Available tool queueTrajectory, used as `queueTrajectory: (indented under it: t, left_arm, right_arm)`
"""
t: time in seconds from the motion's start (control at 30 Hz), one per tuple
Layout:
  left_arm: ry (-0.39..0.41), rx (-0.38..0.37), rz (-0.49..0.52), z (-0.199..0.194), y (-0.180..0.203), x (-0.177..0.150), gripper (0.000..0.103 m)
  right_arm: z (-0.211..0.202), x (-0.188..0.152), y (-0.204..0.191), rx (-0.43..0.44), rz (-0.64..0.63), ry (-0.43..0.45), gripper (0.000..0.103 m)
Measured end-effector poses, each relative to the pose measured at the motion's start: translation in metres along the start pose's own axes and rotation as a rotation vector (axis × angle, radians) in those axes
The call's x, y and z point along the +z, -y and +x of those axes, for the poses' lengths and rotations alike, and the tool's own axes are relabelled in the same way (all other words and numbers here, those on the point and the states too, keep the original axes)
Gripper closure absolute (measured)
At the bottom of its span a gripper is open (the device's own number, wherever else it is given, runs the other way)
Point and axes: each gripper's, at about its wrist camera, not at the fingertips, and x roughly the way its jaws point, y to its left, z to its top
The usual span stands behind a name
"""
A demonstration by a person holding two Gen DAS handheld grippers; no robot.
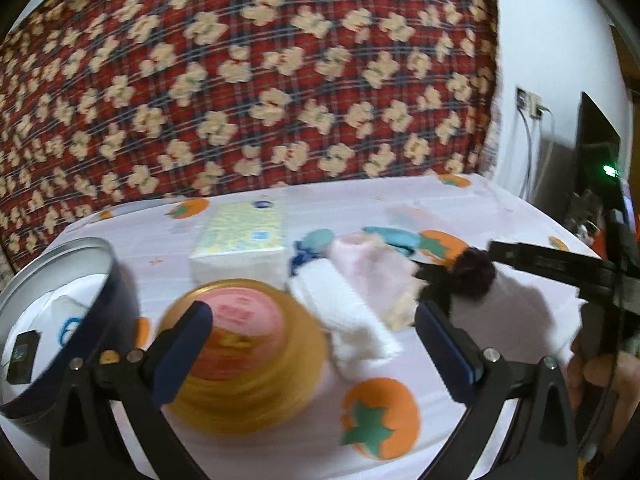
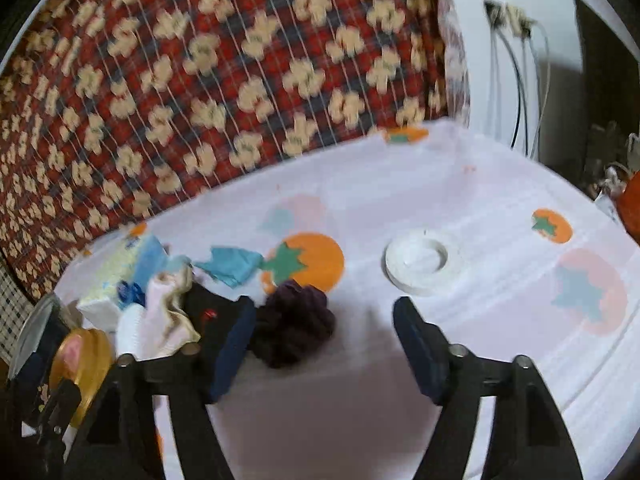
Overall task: Organize soft objects
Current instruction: 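Grasp the pink cloth with the left tool while the right tool grasps the purple scrunchie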
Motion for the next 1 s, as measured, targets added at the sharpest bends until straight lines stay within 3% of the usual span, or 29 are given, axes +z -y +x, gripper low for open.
queueTrajectory:
  t: [0.4,0.43,0.47,0.53,0.67,0.83,1.0]
  left_arm:
    - [-0.076,-0.047,0.001,0.016,0.023,-0.002,0.001]
    - [-0.077,-0.053,-0.003,0.016,0.023,-0.001,0.001]
    - [-0.077,-0.056,-0.008,0.016,0.023,0.000,0.001]
    - [-0.076,-0.053,-0.013,0.017,0.024,0.003,0.001]
    - [-0.054,-0.046,-0.004,0.017,0.030,0.009,0.001]
    - [-0.046,-0.035,-0.025,0.029,0.040,0.026,0.002]
    - [-0.104,-0.008,-0.052,0.057,0.057,0.037,0.019]
  right_arm:
    - [0.046,0.010,-0.022,0.101,-0.110,-0.187,0.039]
    - [0.046,0.010,-0.023,0.100,-0.116,-0.187,0.041]
    - [0.047,0.010,-0.024,0.112,-0.120,-0.189,0.056]
    - [0.047,0.010,-0.025,0.168,-0.120,-0.195,0.063]
    - [0.031,0.012,-0.017,0.232,-0.080,-0.114,0.067]
    - [-0.007,0.011,-0.007,0.264,-0.039,0.088,0.067]
    - [-0.024,0.010,0.007,0.241,0.025,0.192,0.067]
